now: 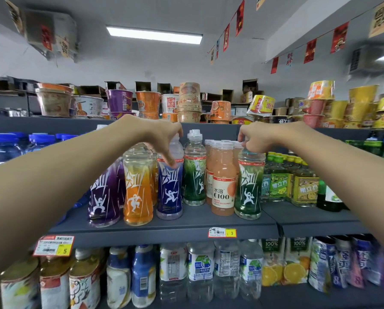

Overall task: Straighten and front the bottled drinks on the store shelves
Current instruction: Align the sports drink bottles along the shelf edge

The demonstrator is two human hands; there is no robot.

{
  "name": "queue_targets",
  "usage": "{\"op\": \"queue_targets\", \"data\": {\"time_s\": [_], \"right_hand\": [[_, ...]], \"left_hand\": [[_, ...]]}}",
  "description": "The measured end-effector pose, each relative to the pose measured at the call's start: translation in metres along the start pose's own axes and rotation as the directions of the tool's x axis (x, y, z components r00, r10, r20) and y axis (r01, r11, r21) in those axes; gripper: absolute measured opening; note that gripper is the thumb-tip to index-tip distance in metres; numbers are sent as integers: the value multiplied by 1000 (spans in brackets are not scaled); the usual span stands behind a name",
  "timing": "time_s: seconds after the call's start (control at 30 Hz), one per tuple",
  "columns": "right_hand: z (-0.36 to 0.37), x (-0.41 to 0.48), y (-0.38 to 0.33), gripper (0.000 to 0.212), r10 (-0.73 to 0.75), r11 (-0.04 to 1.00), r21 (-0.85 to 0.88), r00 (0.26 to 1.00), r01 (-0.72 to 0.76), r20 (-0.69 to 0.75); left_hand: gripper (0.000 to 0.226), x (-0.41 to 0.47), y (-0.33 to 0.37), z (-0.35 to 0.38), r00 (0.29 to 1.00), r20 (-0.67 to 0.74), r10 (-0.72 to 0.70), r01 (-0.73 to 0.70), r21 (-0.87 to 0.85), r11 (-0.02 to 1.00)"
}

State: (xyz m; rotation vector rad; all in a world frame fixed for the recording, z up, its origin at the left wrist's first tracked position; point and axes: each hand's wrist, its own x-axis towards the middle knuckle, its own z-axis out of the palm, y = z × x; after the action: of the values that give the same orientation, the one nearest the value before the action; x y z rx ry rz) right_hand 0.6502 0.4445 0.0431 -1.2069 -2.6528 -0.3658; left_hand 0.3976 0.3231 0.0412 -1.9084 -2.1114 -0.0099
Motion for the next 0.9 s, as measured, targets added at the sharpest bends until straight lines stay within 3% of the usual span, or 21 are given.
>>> {"op": "queue_targets", "data": {"time_s": [0.43, 0.6, 0.73, 0.9], "right_hand": [[-16, -10, -54, 23, -198, 975, 102, 980, 200, -23], [-12, 1, -79, 41, -223, 952, 213, 975, 218, -3], [-2, 17, -85, 23, -272, 932, 227, 959, 282, -75], [6, 32, -83, 38, -319, 910, 224, 935, 348, -154]], "left_hand": [[105, 0, 2, -9, 1000, 30, -9, 7, 60, 998], [97, 1, 0, -8, 1000, 3, 8, -8, 58, 998], [95, 3, -1, -6, 1000, -14, 25, -24, 46, 999], [101, 1, -3, -5, 999, -33, 29, -28, 16, 999]]}}
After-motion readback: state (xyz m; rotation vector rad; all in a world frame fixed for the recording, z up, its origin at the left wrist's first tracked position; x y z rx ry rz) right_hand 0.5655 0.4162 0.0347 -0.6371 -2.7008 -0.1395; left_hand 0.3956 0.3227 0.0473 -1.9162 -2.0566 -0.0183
